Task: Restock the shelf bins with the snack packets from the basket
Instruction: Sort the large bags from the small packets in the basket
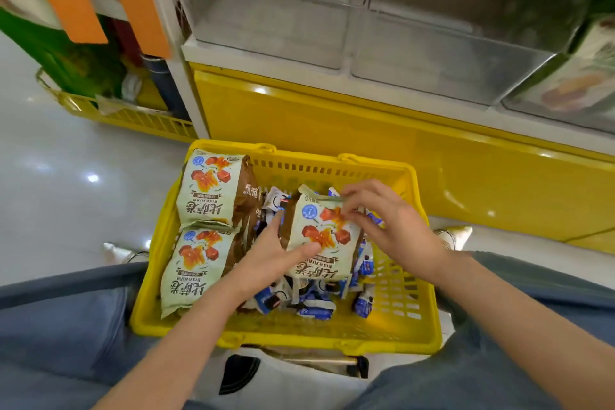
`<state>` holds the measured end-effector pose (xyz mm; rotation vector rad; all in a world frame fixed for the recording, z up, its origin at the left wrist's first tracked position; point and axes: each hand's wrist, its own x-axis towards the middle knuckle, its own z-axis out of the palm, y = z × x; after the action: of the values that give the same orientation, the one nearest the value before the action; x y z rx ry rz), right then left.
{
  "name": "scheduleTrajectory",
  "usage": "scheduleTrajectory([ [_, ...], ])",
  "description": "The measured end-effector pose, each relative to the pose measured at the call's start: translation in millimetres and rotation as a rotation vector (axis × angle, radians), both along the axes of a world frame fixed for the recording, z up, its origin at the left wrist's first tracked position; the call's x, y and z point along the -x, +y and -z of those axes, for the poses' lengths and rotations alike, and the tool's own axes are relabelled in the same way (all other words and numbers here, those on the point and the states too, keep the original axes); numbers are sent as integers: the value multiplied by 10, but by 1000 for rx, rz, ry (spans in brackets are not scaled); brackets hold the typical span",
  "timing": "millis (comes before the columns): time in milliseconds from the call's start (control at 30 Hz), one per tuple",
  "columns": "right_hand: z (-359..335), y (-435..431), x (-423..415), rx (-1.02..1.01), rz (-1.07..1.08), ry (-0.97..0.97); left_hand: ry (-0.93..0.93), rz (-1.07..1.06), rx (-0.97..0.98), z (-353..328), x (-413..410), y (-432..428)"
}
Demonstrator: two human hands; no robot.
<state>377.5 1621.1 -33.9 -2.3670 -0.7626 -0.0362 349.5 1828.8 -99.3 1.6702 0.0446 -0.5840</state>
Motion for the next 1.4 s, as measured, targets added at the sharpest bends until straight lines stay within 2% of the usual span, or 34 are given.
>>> scheduleTrajectory([
  [100, 24, 232, 130, -327, 365, 524, -82, -183, 39, -155, 94, 116],
  [167, 90, 421, 214, -432, 365, 845, -143, -224, 14, -252, 168, 186],
  [233, 161, 593, 279, -470, 311, 960, -178, -230, -63, -357, 232, 274],
  [333, 190, 820, 273, -499, 322, 947, -319, -277, -281, -342, 255, 579],
  [400, 236, 973, 252, -513, 365, 970, -441, -376, -543, -169, 201, 903],
  [467, 292, 1175, 273, -485, 390, 1011, -371, -485, -721, 19, 167, 1207],
  [500, 337, 1285, 305, -464, 389, 1026, -272, -517, -709, 78, 176, 1307],
  [600, 481, 1603, 430, -444, 359, 1088, 23, -519, -479, 234, 229, 1376],
  [633, 519, 1688, 475, -382, 343, 1071, 48, -531, -433, 272, 242, 1371],
  [733, 603, 1802, 540, 30, 234, 828, 81, -675, -313, 315, 211, 1423],
  [767, 604, 1818, 541, 88, 225, 775, 112, -711, -257, 305, 193, 1440],
  [867, 584, 1863, 510, 10, 216, 771, 168, -697, -283, 242, 157, 1440],
  [1000, 637, 1717, 507, -114, 178, 850, 116, -666, -403, 96, 177, 1334],
  [1033, 668, 1601, 497, -119, 185, 823, 46, -689, -446, 44, 178, 1312],
  [1100, 748, 1285, 427, -114, 251, 731, -227, -737, -602, -109, 168, 1238],
  [1167, 849, 912, 283, -89, 378, 648, -486, -725, -591, -275, 126, 1035],
  [1200, 902, 738, 195, -61, 439, 613, -527, -670, -540, -350, 95, 880],
  [1300, 1086, 358, -86, 40, 562, 563, -516, -402, -498, -292, -49, 357],
  [1400, 1291, 221, -366, 189, 605, 631, -384, -240, -490, 57, -308, -40],
])
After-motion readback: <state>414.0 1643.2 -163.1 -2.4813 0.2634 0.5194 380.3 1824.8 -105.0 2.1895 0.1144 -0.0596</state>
